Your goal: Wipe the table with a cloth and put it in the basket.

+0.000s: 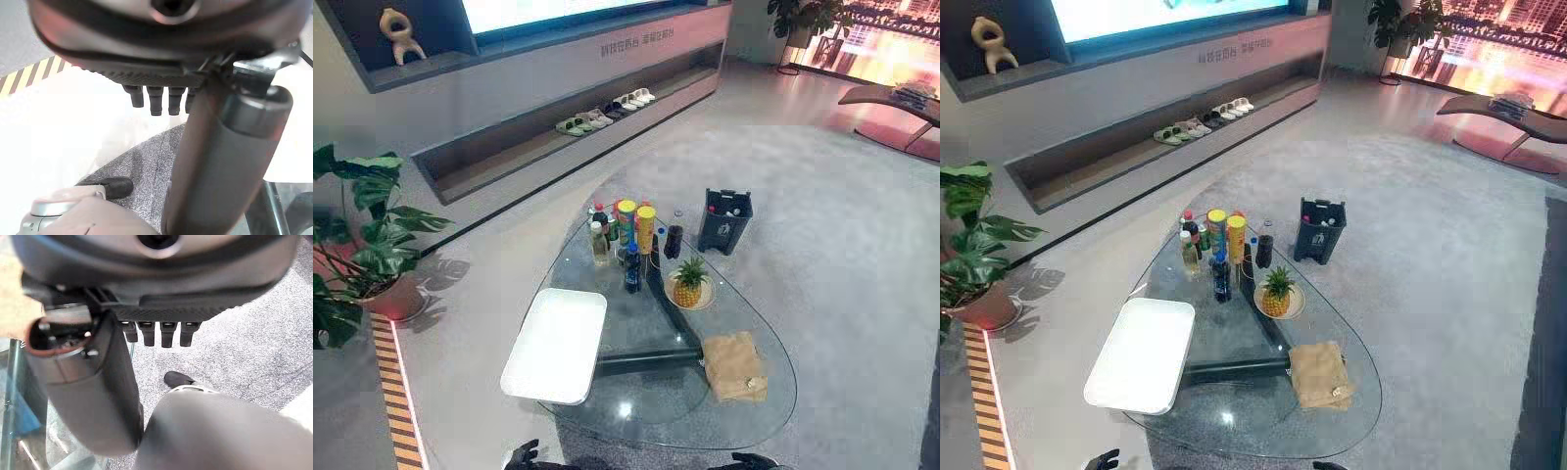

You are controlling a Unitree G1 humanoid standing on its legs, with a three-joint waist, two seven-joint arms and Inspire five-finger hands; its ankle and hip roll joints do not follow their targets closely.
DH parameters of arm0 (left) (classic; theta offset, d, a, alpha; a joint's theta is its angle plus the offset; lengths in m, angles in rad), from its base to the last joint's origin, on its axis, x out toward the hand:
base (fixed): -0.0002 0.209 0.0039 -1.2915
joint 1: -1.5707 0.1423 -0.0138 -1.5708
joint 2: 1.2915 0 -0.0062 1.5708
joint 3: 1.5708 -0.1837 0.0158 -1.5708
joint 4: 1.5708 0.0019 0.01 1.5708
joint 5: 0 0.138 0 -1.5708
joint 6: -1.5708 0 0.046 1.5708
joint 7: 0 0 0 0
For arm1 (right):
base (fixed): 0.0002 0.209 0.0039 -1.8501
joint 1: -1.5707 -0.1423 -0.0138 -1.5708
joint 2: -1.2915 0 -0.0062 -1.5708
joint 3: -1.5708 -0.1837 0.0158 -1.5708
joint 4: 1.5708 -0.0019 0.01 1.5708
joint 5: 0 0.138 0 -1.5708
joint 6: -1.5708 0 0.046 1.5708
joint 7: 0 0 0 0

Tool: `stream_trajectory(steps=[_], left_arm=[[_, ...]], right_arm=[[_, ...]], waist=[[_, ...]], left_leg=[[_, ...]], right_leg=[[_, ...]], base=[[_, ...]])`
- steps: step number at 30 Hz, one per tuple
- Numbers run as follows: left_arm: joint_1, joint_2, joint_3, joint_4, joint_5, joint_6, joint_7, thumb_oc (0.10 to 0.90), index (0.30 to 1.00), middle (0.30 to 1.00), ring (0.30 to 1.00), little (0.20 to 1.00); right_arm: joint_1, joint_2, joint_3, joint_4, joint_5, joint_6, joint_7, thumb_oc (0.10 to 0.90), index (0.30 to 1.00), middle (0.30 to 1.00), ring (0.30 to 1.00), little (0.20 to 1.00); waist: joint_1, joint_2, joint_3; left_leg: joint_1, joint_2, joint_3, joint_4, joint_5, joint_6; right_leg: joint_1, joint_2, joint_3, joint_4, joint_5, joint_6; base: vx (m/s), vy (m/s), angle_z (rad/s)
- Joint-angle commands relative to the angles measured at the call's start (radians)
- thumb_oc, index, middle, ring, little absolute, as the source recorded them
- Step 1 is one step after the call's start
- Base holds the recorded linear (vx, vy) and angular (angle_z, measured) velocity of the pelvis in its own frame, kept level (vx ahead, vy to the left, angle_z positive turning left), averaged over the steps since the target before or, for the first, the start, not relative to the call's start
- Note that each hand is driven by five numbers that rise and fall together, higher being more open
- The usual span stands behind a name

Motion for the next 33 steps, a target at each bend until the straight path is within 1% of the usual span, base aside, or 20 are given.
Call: stream_trajectory(steps=[1,3,11,12,15,18,20,21,23,27,29,33], left_arm=[[-0.068,-0.008,-0.012,0.04,-0.008,-0.022,0.006,0.8,0.9,0.9,0.9,0.9],[-0.067,-0.006,-0.004,0.04,-0.009,-0.04,0.006,0.8,0.9,0.9,0.9,0.9],[-0.059,-0.005,0.004,0.035,-0.018,-0.04,0.01,0.8,0.9,0.9,0.9,0.9],[-0.058,-0.005,0.008,0.036,-0.018,-0.037,0.01,0.8,0.9,0.9,0.9,0.9],[-0.068,-0.003,0.01,0.033,-0.011,-0.028,0.01,0.8,0.9,0.9,0.9,0.9],[-0.069,-0.006,0.009,0.031,0.004,-0.032,0.013,0.8,0.9,0.9,0.9,0.9],[-0.074,-0.006,0.004,0.027,0.02,-0.039,0.009,0.8,0.9,0.9,0.9,0.9],[-0.075,-0.006,0.0,0.025,0.026,-0.045,0.01,0.8,0.9,0.9,0.9,0.9],[-0.073,-0.004,-0.002,0.017,0.024,-0.045,0.012,0.8,0.9,0.9,0.9,0.9],[-0.068,-0.004,-0.007,0.008,0.026,-0.03,0.012,0.8,0.9,0.9,0.9,0.9],[-0.062,0.002,-0.012,0.0,0.035,-0.019,0.007,0.8,0.9,0.9,0.9,0.9],[-0.048,0.014,-0.028,-0.033,0.039,-0.009,0.015,0.8,0.9,0.9,0.9,0.9]], right_arm=[[-0.008,-0.032,0.044,0.056,-0.047,0.024,0.01,0.8,0.9,0.9,0.9,0.9],[-0.009,-0.033,0.045,0.055,-0.051,0.023,0.013,0.8,0.9,0.9,0.9,0.9],[-0.012,-0.035,0.054,0.053,-0.075,0.029,0.014,0.8,0.9,0.9,0.9,0.9],[-0.012,-0.035,0.057,0.052,-0.074,0.03,0.012,0.8,0.9,0.9,0.9,0.9],[-0.008,-0.036,0.048,0.047,-0.044,0.039,0.011,0.8,0.9,0.9,0.9,0.9],[-0.008,-0.034,0.04,0.042,0.016,0.046,0.031,0.8,0.9,0.9,0.9,0.9],[-0.007,-0.034,0.034,0.038,0.007,0.033,0.025,0.8,0.9,0.9,0.9,0.9],[-0.004,-0.035,0.036,0.037,-0.012,0.02,0.022,0.8,0.9,0.9,0.9,0.9],[0.0,-0.039,0.045,0.032,-0.055,-0.031,0.001,0.8,0.9,0.9,0.9,0.9],[-0.007,-0.043,0.074,-0.021,-0.094,-0.104,-0.019,0.8,0.9,0.9,0.9,0.9],[-0.012,-0.047,0.106,-0.077,-0.113,-0.156,-0.024,0.8,0.9,0.9,0.9,0.9],[-0.013,-0.073,0.159,-0.232,-0.103,-0.206,-0.05,0.8,0.9,0.9,0.9,0.9]], waist=[[0.01,-0.014,0.021],[0.011,-0.015,0.024],[0.03,-0.02,0.038],[0.031,-0.021,0.042],[0.019,-0.024,0.051],[0.015,-0.024,0.057],[0.01,-0.022,0.061],[0.006,-0.02,0.061],[0.001,-0.019,0.059],[-0.004,-0.018,0.055],[-0.005,-0.022,0.052],[-0.005,-0.031,0.056]], left_leg=[[-0.022,-0.02,-0.003,0.004,-0.03,0.001],[-0.023,-0.018,-0.002,0.01,-0.031,-0.001],[-0.034,-0.021,-0.011,0.037,-0.038,-0.001],[-0.036,-0.015,0.004,0.039,-0.037,-0.004],[-0.04,0.008,0.081,0.053,-0.036,-0.017],[-0.047,0.012,0.092,0.059,-0.037,-0.019],[-0.054,0.013,0.098,0.066,-0.038,-0.02],[-0.054,0.012,0.097,0.064,-0.038,-0.019],[-0.048,0.01,0.095,0.057,-0.04,-0.017],[-0.041,0.006,0.093,0.052,-0.046,-0.014],[-0.038,0.005,0.094,0.05,-0.048,-0.011],[-0.042,0.005,0.097,0.059,-0.053,-0.009]], right_leg=[[-0.002,-0.029,-0.017,0.046,-0.021,0.024],[-0.003,-0.029,-0.018,0.048,-0.022,0.022],[-0.001,-0.029,-0.036,0.048,-0.024,0.016],[-0.001,-0.028,-0.046,0.051,-0.025,0.015],[-0.002,-0.035,-0.082,0.052,-0.023,0.015],[-0.008,-0.041,-0.091,0.054,-0.02,0.014],[-0.013,-0.043,-0.084,0.057,-0.02,0.015],[-0.016,-0.043,-0.078,0.058,-0.02,0.015],[-0.016,-0.046,-0.071,0.054,-0.018,0.019],[-0.017,-0.051,-0.058,0.052,-0.014,0.025],[-0.017,-0.052,-0.055,0.051,-0.014,0.028],[-0.021,-0.056,-0.053,0.055,-0.013,0.031]], base=[[-0.03,0.128,-0.16],[0.0,-0.032,0.0],[0.0,-0.028,0.01],[0.0,-0.036,0.01],[-0.01,-0.019,0.03],[0.0,0.013,0.09],[0.0,0.036,0.11],[0.03,0.046,0.07],[0.05,0.058,0.02],[0.05,0.041,0.02],[0.03,0.011,0.01],[0.0,0.0,0.0]])
